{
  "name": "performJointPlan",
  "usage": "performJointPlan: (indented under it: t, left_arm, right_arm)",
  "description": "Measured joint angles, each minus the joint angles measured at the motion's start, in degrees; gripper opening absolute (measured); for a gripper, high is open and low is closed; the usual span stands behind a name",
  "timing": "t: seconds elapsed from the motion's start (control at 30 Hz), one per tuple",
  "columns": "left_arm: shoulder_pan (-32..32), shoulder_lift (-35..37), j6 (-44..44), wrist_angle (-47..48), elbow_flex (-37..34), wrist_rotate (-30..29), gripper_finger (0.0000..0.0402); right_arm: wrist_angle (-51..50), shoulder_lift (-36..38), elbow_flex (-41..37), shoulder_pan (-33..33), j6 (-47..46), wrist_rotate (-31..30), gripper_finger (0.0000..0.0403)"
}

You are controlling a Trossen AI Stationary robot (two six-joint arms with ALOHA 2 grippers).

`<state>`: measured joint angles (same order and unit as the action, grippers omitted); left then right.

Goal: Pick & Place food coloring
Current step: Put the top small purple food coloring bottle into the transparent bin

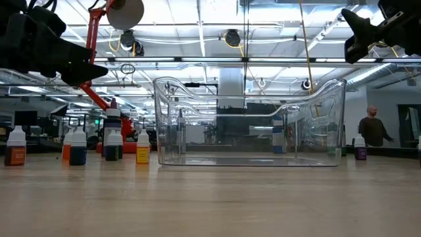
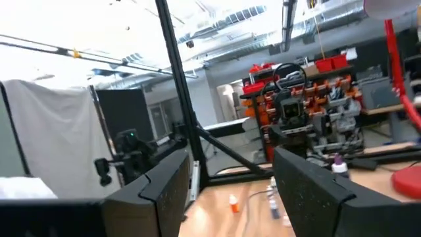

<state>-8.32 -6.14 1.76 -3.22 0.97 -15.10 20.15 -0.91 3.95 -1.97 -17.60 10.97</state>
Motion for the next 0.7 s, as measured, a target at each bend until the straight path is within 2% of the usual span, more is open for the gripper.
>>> performJointPlan:
  t: [0.1, 0.3, 0.37, 0.47, 0.6, 0.7]
  left_arm:
    - [0.00, 0.01, 0.00, 0.01, 0.00, 0.01, 0.0388]
    - [0.00, -0.01, 0.00, 0.00, 0.01, 0.01, 0.0388]
    - [0.01, -0.01, 0.00, 0.02, 0.01, 0.01, 0.0388]
    - [0.01, -0.01, 0.00, 0.00, 0.00, 0.01, 0.0388]
    - [0.01, 0.01, 0.00, 0.00, 0.00, 0.01, 0.0388]
    - [0.00, -0.01, 0.00, -0.01, 0.00, 0.01, 0.0388]
  right_arm:
    - [-0.38, -0.02, 0.02, -0.01, 2.39, -3.06, 0.0208]
    - [-0.27, -0.17, 0.00, -0.01, 3.08, -3.83, 0.0208]
    - [-1.96, -1.09, 0.39, -0.01, 3.17, -6.02, 0.0208]
    - [-18.31, -5.09, 6.83, 0.01, 0.80, -13.06, 0.0208]
    - [-40.41, -16.79, 21.52, 0.04, -5.21, -24.64, 0.0208]
    - [-53.37, -28.58, 34.36, 0.01, -12.08, -25.68, 0.0208]
